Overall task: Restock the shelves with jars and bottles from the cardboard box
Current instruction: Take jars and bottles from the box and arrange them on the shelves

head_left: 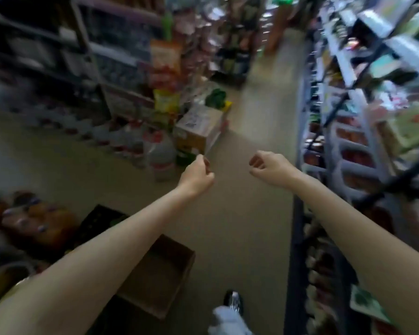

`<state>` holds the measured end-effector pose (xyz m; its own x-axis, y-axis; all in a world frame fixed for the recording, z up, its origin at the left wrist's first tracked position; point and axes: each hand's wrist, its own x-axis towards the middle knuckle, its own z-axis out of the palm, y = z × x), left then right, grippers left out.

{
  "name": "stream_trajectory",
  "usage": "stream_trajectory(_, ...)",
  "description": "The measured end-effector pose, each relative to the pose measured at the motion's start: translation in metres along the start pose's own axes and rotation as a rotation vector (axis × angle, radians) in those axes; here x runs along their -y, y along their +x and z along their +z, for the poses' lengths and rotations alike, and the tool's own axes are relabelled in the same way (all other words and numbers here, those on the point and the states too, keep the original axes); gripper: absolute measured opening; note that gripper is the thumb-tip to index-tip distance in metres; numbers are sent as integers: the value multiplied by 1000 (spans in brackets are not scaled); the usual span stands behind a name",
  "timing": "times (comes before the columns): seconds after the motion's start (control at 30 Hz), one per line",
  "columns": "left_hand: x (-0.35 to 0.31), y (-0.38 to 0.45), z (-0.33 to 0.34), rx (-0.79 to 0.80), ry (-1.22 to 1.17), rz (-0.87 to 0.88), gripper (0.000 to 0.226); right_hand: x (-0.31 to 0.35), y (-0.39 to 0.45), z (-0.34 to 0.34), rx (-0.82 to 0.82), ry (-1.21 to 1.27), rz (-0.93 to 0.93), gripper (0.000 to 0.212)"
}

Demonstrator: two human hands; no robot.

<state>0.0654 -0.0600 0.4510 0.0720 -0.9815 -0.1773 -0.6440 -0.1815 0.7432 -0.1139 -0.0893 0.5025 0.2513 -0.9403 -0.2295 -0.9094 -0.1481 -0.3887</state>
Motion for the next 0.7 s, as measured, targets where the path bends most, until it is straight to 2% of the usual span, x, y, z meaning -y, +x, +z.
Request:
stream_trajectory(0.13,92,45,-5,89,265,-428,42,-1,99,29,236,-118,-173,37)
stream_trajectory(0.2,125,57,0,191,380,-644,33,2,144,36,344,-122,-233,41)
stream_trajectory(0.27,141,66,5,225,384,-720,24,10,184,41,420,-147,-287,46)
stream_trajectory(0.37,159,79,7,70,271,-740,19,37,233,52,519,-166,-369,56)
stream_trajectory(0.47,186,85,2,-34,169,-864,20,76,279,78,626,-248,-483,62)
stream_trajectory(0.6,246,102,-13,-174,51,-1011,29,130,330,133,727,-404,-622,58)
stream_trajectory(0.7,292,126,-25,-253,-51,-1097,28,162,371,182,758,-490,-744,63)
